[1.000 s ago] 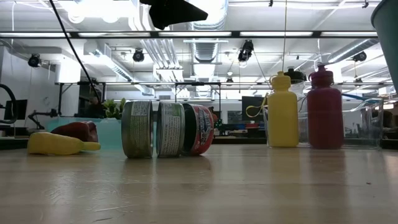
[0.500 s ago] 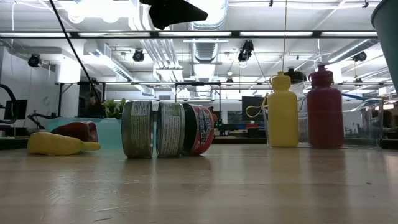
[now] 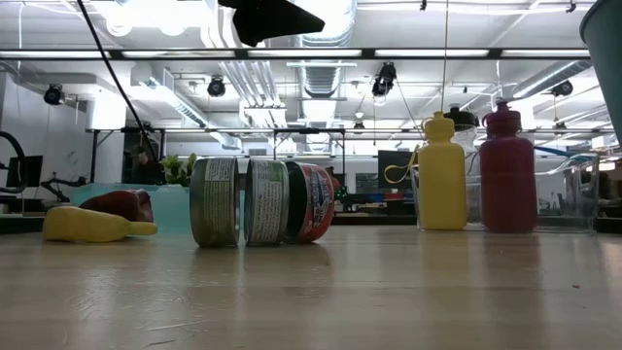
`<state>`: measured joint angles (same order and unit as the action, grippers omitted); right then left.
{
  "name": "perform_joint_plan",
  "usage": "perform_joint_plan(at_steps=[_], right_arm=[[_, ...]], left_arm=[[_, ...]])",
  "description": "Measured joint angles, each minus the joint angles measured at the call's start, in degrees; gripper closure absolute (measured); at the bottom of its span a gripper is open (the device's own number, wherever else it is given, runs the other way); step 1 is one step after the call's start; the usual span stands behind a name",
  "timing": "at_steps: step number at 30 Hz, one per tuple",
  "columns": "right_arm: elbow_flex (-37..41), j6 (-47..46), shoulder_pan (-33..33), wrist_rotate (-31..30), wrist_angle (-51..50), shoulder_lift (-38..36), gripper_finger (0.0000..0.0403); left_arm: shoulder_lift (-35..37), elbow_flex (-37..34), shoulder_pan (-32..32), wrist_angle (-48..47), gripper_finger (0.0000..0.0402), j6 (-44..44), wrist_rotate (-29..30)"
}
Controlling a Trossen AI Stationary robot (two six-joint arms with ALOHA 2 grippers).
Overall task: Pick & Place Food Item
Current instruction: Put the red apple into the dark green bin
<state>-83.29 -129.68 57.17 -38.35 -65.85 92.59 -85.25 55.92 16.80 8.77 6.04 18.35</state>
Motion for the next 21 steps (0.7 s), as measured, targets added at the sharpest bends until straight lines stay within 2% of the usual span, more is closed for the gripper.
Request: perform_joint_plan(at_steps=[12,21], right_arm=[[0.0,10.6,-3.8,-4.2,-3.3,-3.9,0.0003],[0.0,12.9,-5.3,-4.2,-5.3,-4.2,0.0003]], left_arm=[[0.0,0.0,0.0,0.0,0.0002,0.0,0.0],[0.0,0.0,0.0,0.0,0.0002,0.0,0.0]])
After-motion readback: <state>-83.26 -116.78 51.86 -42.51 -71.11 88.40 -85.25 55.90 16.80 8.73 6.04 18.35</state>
